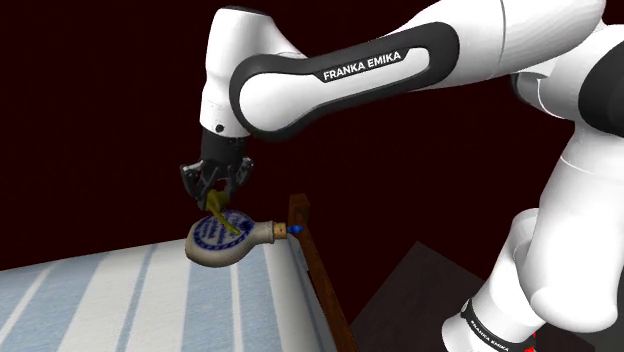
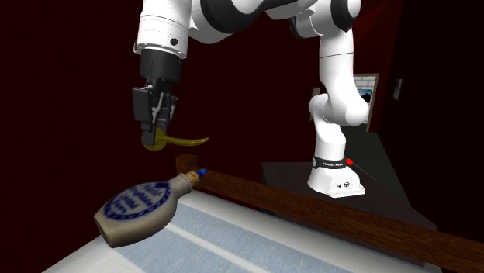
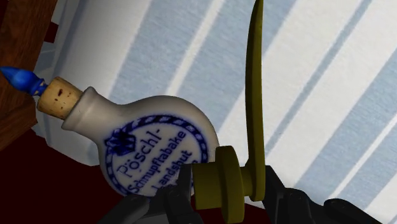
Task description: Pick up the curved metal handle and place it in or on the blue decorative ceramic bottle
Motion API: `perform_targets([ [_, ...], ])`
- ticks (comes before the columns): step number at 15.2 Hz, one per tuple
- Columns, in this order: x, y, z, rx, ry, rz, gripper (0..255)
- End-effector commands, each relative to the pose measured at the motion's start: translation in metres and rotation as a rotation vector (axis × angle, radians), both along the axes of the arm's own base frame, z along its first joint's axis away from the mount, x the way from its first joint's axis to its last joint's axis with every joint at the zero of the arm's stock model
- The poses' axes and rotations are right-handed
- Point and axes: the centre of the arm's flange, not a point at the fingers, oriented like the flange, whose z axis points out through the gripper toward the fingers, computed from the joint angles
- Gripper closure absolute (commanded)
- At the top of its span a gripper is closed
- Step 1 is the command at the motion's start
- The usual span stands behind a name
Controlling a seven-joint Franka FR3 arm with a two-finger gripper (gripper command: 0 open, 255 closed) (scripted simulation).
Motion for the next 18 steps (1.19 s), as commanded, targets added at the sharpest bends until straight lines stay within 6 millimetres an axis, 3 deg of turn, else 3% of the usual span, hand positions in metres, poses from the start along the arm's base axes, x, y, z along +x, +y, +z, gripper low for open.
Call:
perform_targets([
  [1,0.023,-0.017,0.001,0.0,0.0,0.001,255],
  [8,0.094,-0.072,0.005,0.0,0.0,0.001,255],
  [18,0.094,-0.072,-0.048,0.0,0.0,0.001,255],
])
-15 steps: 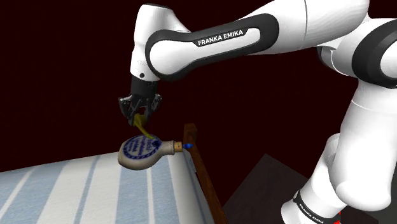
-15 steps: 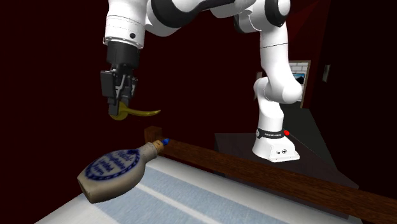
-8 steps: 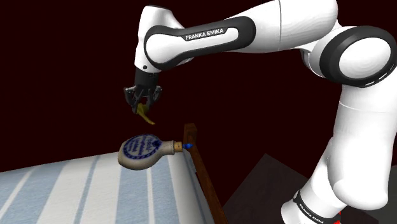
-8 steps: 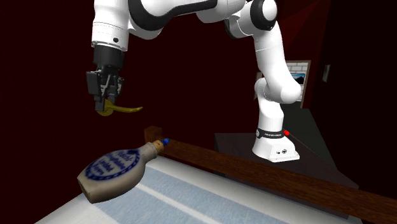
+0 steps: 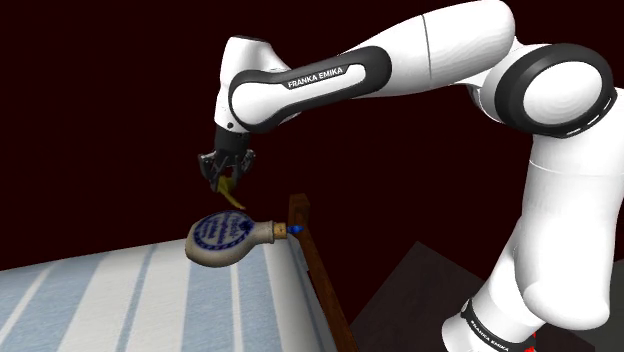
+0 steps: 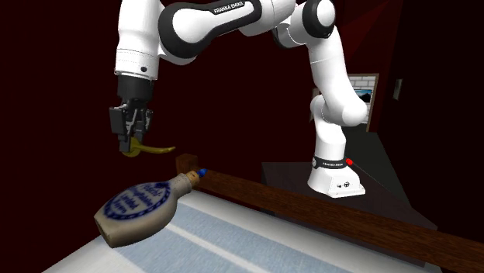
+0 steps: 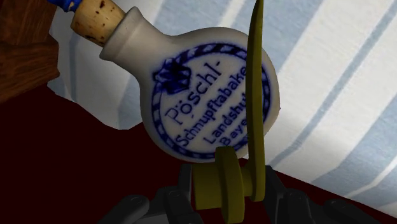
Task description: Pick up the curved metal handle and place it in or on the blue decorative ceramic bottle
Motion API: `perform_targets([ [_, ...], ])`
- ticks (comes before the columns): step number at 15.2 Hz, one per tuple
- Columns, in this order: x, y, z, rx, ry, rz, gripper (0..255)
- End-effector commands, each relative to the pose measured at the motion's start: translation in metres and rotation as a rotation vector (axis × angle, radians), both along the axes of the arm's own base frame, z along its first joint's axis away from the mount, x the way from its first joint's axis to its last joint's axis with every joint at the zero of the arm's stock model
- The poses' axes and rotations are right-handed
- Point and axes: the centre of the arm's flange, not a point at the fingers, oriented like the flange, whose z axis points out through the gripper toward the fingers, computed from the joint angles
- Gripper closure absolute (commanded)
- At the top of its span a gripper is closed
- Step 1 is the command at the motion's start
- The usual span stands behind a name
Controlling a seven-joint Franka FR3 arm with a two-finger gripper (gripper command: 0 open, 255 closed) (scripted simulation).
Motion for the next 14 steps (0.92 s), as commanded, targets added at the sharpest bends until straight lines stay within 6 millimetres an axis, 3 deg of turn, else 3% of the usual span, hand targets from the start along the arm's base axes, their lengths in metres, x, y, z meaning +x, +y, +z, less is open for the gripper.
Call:
perform_targets([
  [1,0.0,0.001,-0.011,0.0,-0.001,0.0,255],
  [4,0.0,0.001,-0.029,0.0,-0.001,0.0,255],
  [12,0.0,0.001,-0.029,0.0,-0.001,0.0,255],
  [13,0.0,0.001,-0.029,0.0,-0.001,0.0,0],
  [14,0.0,0.001,-0.029,0.0,-0.001,0.0,0],
])
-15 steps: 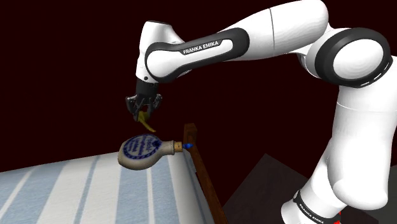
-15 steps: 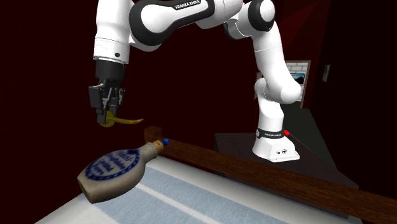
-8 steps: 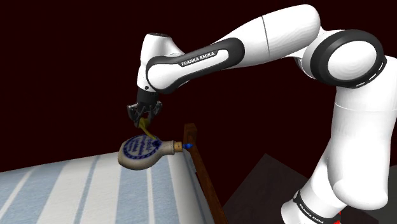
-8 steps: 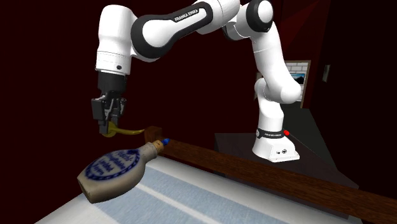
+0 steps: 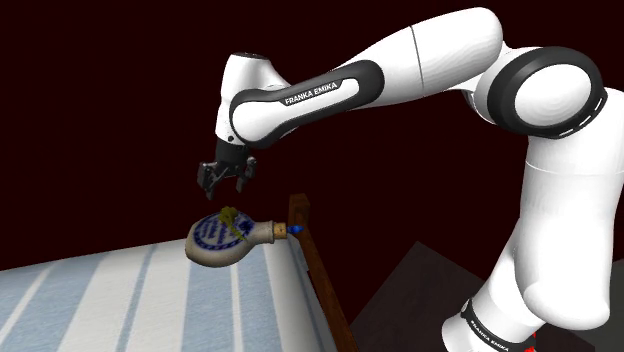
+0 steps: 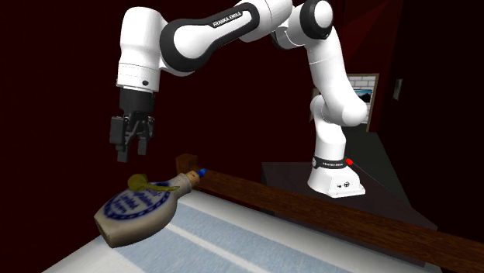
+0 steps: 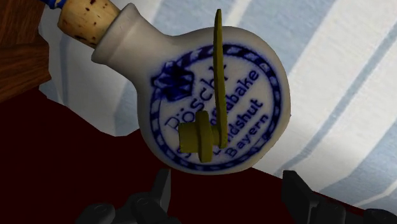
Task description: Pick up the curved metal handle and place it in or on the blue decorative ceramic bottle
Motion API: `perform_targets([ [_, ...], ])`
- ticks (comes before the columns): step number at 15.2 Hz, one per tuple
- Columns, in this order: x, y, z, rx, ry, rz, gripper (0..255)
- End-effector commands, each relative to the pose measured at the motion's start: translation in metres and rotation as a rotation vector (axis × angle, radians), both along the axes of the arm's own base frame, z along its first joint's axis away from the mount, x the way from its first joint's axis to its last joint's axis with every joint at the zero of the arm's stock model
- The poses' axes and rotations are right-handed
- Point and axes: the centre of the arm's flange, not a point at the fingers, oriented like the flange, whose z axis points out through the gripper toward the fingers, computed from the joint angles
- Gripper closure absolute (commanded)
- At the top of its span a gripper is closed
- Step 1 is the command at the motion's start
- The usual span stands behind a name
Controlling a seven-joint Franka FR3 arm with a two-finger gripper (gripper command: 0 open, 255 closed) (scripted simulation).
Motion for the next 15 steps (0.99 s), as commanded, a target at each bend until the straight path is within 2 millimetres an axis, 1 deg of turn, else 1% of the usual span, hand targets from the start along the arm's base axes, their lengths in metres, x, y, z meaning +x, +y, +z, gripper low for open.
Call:
perform_targets([
  [1,0.0,0.0,0.0,0.0,0.0,0.0,0],
  [4,0.0,0.0,0.0,0.0,0.0,0.0,0],
  [7,-0.006,-0.007,0.039,0.0,0.0,0.0,0],
  [8,-0.007,-0.008,0.049,0.0,0.0,0.0,0],
  [15,-0.007,-0.008,0.049,0.0,0.0,0.0,0],
])
